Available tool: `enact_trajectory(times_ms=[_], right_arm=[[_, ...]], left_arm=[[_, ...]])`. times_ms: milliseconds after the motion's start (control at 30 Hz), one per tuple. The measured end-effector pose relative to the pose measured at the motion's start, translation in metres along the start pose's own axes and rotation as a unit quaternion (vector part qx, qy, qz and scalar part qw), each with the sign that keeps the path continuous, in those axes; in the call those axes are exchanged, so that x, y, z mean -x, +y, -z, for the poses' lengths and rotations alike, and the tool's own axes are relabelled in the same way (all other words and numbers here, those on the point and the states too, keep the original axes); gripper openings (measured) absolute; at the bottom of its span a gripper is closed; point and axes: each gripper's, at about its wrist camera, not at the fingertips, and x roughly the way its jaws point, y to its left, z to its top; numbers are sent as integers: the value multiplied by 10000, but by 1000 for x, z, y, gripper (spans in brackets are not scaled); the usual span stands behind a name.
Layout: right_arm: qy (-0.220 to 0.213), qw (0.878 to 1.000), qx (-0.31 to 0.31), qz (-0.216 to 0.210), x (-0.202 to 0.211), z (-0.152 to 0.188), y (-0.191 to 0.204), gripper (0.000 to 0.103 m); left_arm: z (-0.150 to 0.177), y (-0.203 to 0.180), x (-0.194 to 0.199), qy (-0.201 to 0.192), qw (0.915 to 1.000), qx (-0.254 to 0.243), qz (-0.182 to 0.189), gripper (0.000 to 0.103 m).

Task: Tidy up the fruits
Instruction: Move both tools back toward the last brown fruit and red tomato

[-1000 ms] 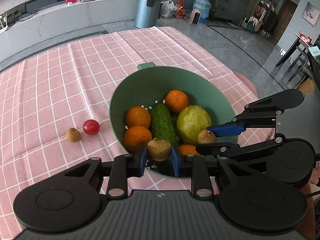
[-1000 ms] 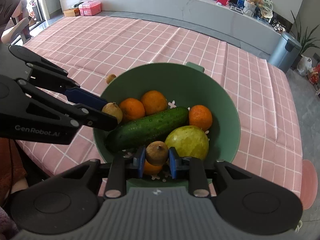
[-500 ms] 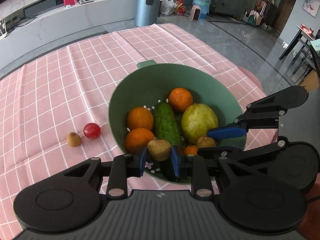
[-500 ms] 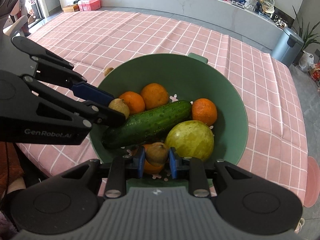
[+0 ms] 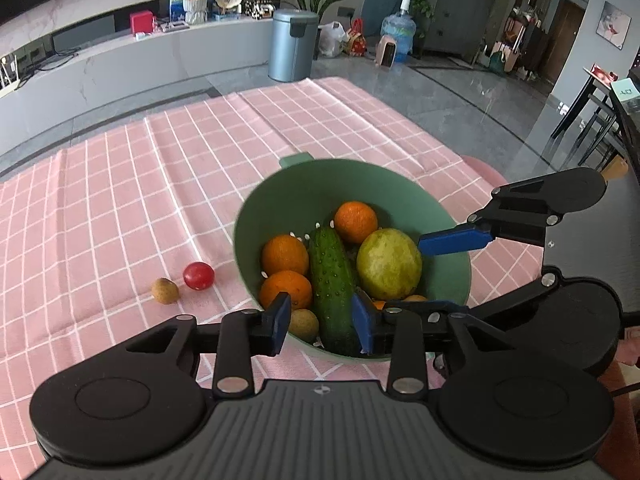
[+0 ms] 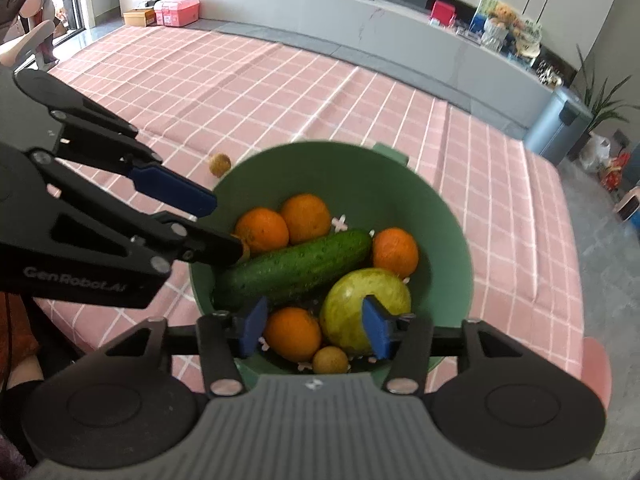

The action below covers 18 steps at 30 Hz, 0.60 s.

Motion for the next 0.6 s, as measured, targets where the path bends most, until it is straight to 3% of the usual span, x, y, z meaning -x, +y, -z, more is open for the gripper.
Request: enact_trajectory(times_ms=[267, 600], right_arm=[[-430, 9990, -82, 103, 19, -13, 11, 51], [-752, 9971, 156, 0, 20, -38, 32, 51]], left_arm=[[4, 10, 26, -315, 9993, -107, -189, 42], [10, 49, 38, -549, 9974, 111, -455, 42]])
